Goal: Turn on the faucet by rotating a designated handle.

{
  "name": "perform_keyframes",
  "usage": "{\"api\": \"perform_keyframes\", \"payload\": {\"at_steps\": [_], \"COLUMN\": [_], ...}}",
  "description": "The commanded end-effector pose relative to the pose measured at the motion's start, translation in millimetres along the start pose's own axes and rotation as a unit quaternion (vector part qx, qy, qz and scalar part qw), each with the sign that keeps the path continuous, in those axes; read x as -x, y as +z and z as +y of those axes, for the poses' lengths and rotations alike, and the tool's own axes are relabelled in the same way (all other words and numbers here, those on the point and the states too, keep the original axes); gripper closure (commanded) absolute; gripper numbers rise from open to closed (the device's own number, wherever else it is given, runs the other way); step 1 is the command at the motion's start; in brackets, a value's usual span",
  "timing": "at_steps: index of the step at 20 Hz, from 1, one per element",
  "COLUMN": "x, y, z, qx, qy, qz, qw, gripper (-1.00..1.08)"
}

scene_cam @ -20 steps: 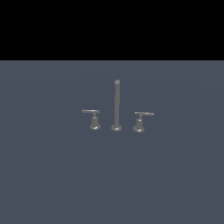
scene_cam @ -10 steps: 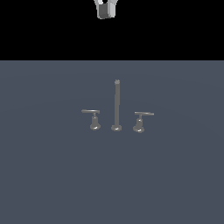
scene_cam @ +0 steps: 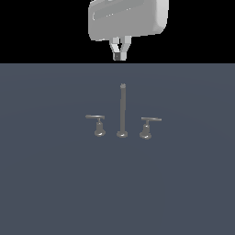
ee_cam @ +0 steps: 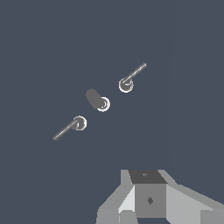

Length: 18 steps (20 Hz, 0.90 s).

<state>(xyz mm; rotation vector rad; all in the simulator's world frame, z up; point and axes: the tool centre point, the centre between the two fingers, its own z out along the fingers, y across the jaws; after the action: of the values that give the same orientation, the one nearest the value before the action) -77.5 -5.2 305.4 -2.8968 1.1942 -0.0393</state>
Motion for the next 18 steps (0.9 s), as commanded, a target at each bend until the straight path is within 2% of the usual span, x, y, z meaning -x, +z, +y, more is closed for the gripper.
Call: {"api": "perform_keyframes", "payload": {"at_steps": [1, 6, 10, 14, 18], "x": [-13.7, -42.3, -66.4, -91.7, -117.7], "y": [17.4, 51.9, 80.3, 109.5, 139.6], "z": [-4.9, -11.2, -13.3, -12.3, -8.1], "qx": [0.0, 0.002, 0.004, 0.006, 0.008], "qy": [0.034, 0.1, 0.154, 0.21, 0.267], "qz": [0.0, -0.001, -0.002, -0.002, -0.003], "qw": [0.9994, 0.995, 0.9881, 0.9778, 0.9638], "gripper": [1.08, 1.08, 1.08, 1.08, 1.08]}}
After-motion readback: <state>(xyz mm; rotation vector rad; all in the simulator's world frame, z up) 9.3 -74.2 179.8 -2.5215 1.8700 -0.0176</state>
